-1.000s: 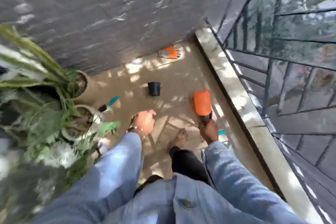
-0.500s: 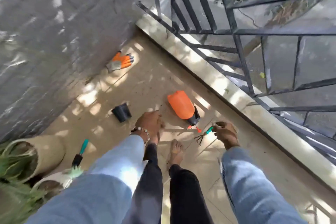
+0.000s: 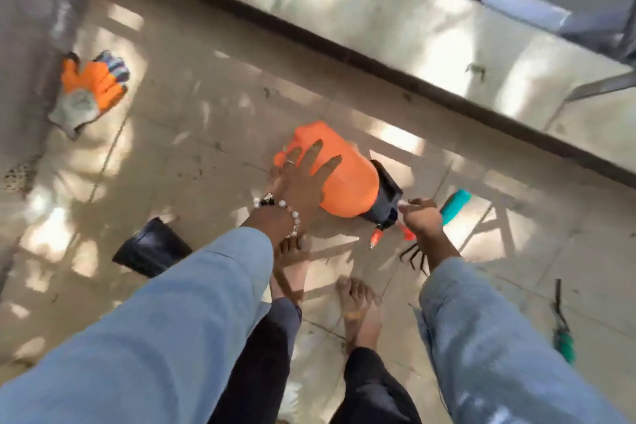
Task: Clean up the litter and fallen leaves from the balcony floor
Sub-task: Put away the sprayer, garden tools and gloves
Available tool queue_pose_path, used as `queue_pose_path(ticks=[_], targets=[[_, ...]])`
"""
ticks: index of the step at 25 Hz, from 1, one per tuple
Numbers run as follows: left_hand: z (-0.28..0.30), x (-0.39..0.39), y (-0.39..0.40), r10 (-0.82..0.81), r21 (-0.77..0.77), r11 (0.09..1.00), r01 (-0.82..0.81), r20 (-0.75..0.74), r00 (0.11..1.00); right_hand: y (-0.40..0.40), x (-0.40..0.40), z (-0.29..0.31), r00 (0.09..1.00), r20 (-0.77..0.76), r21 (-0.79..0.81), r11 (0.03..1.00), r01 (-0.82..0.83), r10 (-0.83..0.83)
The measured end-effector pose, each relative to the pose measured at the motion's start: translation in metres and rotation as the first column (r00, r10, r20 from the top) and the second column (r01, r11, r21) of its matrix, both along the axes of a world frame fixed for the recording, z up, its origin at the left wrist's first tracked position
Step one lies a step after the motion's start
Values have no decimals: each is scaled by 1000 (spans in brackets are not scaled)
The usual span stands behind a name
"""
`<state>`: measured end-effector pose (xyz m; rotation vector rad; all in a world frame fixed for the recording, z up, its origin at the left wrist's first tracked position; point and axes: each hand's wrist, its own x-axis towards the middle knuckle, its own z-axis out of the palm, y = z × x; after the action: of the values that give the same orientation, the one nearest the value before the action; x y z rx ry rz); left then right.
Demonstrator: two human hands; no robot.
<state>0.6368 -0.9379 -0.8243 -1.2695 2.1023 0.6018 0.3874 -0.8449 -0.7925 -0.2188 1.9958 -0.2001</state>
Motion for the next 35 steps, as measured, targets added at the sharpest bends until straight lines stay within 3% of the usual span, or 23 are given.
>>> queue_pose_path(ticks=[1, 2, 6, 8, 11, 13, 15, 17, 20, 23, 25, 26, 28, 29, 31, 35], targets=[[31, -14, 7, -112, -98, 989, 110, -6, 994, 5, 2, -22, 999, 13, -13, 999, 30, -30], [58, -26, 2, -110, -121, 987, 108, -8, 994, 6, 7, -31, 995, 42, 1, 996, 86, -86], [77, -1, 16, 31, -153, 988, -31, -8, 999, -7, 23, -18, 968, 148, 36, 979, 200, -203], [88, 10, 18, 60, -145, 988, -60, 2, 998, -9, 27, -6, 987, 140, -60, 994, 92, -82], [124, -2, 9, 84, -132, 988, -82, 4, 996, -14, 30, 36, 968, -59, -197, 947, -253, 246], [157, -16, 4, 74, -2, 997, -74, -55, 996, -26, 33, 81, 870, -195, -216, 845, -489, 454], [194, -37, -1, 26, 47, 999, -16, -228, 973, -37, 38, 132, 709, -284, -163, 696, -699, 646], [241, -59, -8, -111, 50, 990, 129, -272, 956, -40, 38, 194, 603, -337, -141, 595, -791, 723], [324, -88, -21, -253, -5, 966, 257, -199, 947, -37, 24, 290, 580, -395, -165, 566, -808, 712], [411, -107, -22, -312, -5, 948, 318, -213, 926, -28, 10, 388, 571, -344, -153, 556, -817, 745], [474, -108, -11, -235, 54, 964, 260, -280, 931, -13, -4, 455, 670, -306, -199, 642, -740, 677], [502, -106, -6, -196, 69, 971, 230, -324, 925, -1, -11, 485, 772, -259, -259, 728, -635, 581], [554, -100, 5, -92, 109, 983, 147, -403, 911, 30, -25, 537, 972, -69, -462, 856, -231, 225], [575, -97, 11, -42, 133, 985, 109, -429, 902, 48, -28, 559, 999, 28, -556, 831, -7, 27], [608, -100, 21, -7, 151, 984, 92, -486, 874, 77, -24, 591, 964, 130, -611, 747, 261, -230], [651, -131, 48, -166, 73, 970, 232, -497, 852, 124, -9, 618, 864, 117, -671, 602, 432, -490]])
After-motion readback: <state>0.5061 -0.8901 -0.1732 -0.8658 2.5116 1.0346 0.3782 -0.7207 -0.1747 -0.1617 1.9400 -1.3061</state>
